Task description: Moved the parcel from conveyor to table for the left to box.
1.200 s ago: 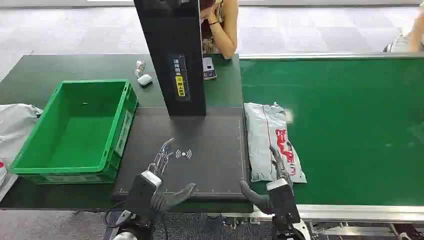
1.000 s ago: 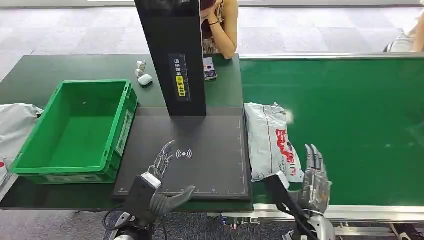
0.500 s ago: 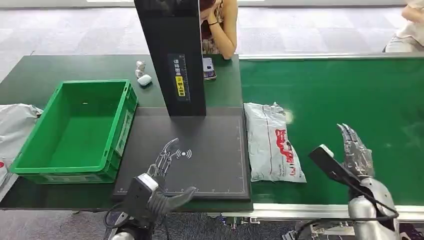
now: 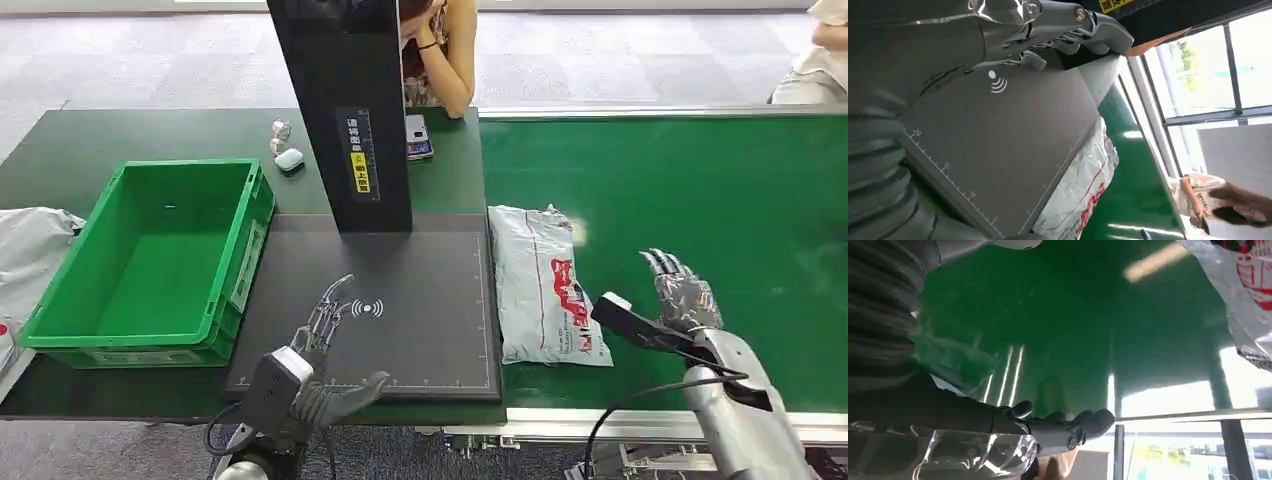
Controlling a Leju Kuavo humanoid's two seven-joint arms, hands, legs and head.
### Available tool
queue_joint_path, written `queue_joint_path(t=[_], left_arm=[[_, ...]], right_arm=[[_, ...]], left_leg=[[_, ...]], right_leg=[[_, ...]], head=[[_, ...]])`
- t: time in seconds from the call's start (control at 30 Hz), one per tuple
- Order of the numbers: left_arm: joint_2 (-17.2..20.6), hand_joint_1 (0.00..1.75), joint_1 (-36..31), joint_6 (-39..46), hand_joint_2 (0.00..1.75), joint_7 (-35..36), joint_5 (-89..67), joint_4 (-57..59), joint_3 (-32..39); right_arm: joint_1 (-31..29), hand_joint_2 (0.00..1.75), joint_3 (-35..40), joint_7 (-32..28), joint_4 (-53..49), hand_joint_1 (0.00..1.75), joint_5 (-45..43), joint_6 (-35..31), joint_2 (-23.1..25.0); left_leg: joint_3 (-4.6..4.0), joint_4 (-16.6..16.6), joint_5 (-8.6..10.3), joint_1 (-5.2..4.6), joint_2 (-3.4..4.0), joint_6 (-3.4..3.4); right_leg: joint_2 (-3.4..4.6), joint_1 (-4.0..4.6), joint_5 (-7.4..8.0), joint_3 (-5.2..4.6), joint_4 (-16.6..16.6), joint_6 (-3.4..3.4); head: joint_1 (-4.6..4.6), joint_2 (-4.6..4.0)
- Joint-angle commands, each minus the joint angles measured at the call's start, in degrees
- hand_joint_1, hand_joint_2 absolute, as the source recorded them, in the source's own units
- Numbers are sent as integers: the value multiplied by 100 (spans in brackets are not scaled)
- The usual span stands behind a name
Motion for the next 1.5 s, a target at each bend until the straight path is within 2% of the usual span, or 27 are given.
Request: queue_joint_path(t=[0.03, 0.1, 0.13, 0.17, 0.3, 0.33, 0.6, 0.63, 0.73, 0.8, 0.87, 1.03, 1.2, 1.27, 1.33, 1.37, 1.4, 1.43, 1.47, 1.5], left_arm=[[146, 0, -211, 79, 175, -15, -85, 456, -22], [141, 0, -217, 85, 175, -15, -90, 465, -38], [143, 0, -289, 84, 175, -18, -92, 534, -86], [150, 0, -382, 131, 175, -23, -83, 613, -139], [139, 0, -489, 175, 175, -19, -58, 681, -168], [136, 0, -505, 204, 175, -10, -36, 673, -167], [275, 0, -431, 295, 175, -97, 47, 717, -169], [314, 0, -403, 309, 175, -135, 50, 730, -187], [345, 0, -373, 338, 175, -207, 58, 777, -202], [348, 0, -367, 346, 175, -209, 58, 777, -227], [340, 0, -357, 368, 175, -212, 45, 771, -279], [306, 0, -359, 399, 175, -187, 6, 743, -351], [329, 0, -379, 411, 175, -178, -2, 724, -370], [338, 0, -378, 416, 175, -165, -7, 705, -350], [339, 0, -380, 417, 175, -160, -8, 700, -345], [341, 0, -386, 411, 175, -117, -11, 677, -333], [351, 0, -374, 413, 175, -101, -12, 653, -323], [360, 0, -362, 413, 175, -91, -13, 639, -318], [373, 0, -313, 412, 175, -54, -19, 588, -297], [379, 0, -284, 410, 175, -44, -26, 553, -287]], right_arm=[[-757, 175, 1155, 378, 1349, 0, 982, -1736, 47], [-746, 175, 1098, 388, 1375, 0, 983, -2014, 106], [-711, 175, 1046, 520, 1386, 0, 1157, -2580, 130], [-749, 175, 1007, 527, 1515, 0, 1208, -2798, 164], [-833, 175, 1008, 516, 1621, 0, 1240, -2856, 192], [-928, 175, 1003, 517, 1715, 0, 1222, -2854, 229], [-1210, 175, 1152, -35, 2250, 0, 793, -2521, 426], [-1172, 175, 1242, -273, 2261, 0, 751, -2661, 454], [-1098, 175, 1351, -437, 2337, 0, 724, -2928, 552], [-764, 175, 1002, -508, 1676, 0, 932, -3056, 636], [-180, 175, 159, -476, 533, 0, 1638, -3056, 931], [120, 175, -545, -632, -77, 0, 2234, -3056, 1303], [92, 175, -850, -868, 335, 0, 2125, -3056, 1459], [-222, 175, -800, -672, 1154, 0, 1828, -3056, 1412], [-298, 175, -782, -562, 1320, 0, 1835, -3056, 1390], [-645, 175, -716, -119, 2084, 0, 1742, -3056, 1354], [-729, 175, -625, -42, 2330, 0, 1584, -3056, 1313], [-762, 175, -582, 74, 2462, 0, 1514, -2981, 1292], [-760, 175, -509, 243, 2531, 0, 1067, -2512, 1240], [-707, 175, -366, 321, 2452, 0, 972, -2493, 1195]], left_leg=[[24, -11, -1, -2, 15, 0], [29, -14, 0, -2, 12, 0], [22, -10, 0, -1, 8, 0], [27, -14, 1, -3, 5, 0], [56, -36, 4, -3, -1, 3], [28, -14, 0, -2, 4, 0], [37, -20, -1, -3, 14, -1], [26, -12, -2, -2, 10, -1], [42, -23, -3, -2, 13, -1], [42, -23, -4, 0, 14, -3], [22, -13, -2, 2, 3, -2], [25, -15, -4, 1, 5, -2], [27, -17, 0, 3, -6, 0], [16, -10, 0, 4, -4, 0], [18, -10, -1, 2, 4, 0], [27, -15, -1, 1, 5, 1], [21, -9, -1, 2, 7, 1], [28, -12, -2, 2, 13, 1], [23, -9, -1, 2, 9, 0], [15, -6, 0, 2, 5, -1]], right_leg=[[17, -2, 4, 18, -10, 1], [15, -2, 4, 23, -13, 1], [10, -1, 3, 19, -11, 1], [6, -3, 2, 23, -13, 2], [2, -3, 4, 53, -35, 3], [5, -2, 1, 24, -14, 1], [16, -3, 3, 30, -17, 0], [11, -2, 2, 20, -10, 0], [15, -2, 2, 35, -19, -1], [16, 0, 1, 36, -20, -1], [5, 2, 0, 19, -12, -2], [6, 3, -4, 20, -9, -1], [-5, 5, -3, 28, -15, 1], [-3, 5, -1, 18, -10, 1], [4, 3, 0, 17, -9, 2], [6, 3, 1, 26, -15, 2], [8, 3, 1, 20, -10, 2], [14, 3, 3, 25, -13, 2], [9, 3, 2, 22, -10, 2], [4, 3, 2, 15, -8, 0]], head=[[-2, 0], [0, 0], [0, 0], [-2, 0], [-2, 0], [-2, 0], [-2, 0], [-2, 0], [-2, 0], [-2, 0], [-2, 0], [-2, 0], [-2, 0], [0, 0], [0, 0], [0, 0], [0, 0], [-2, 0], [0, 0], [-2, 0]])
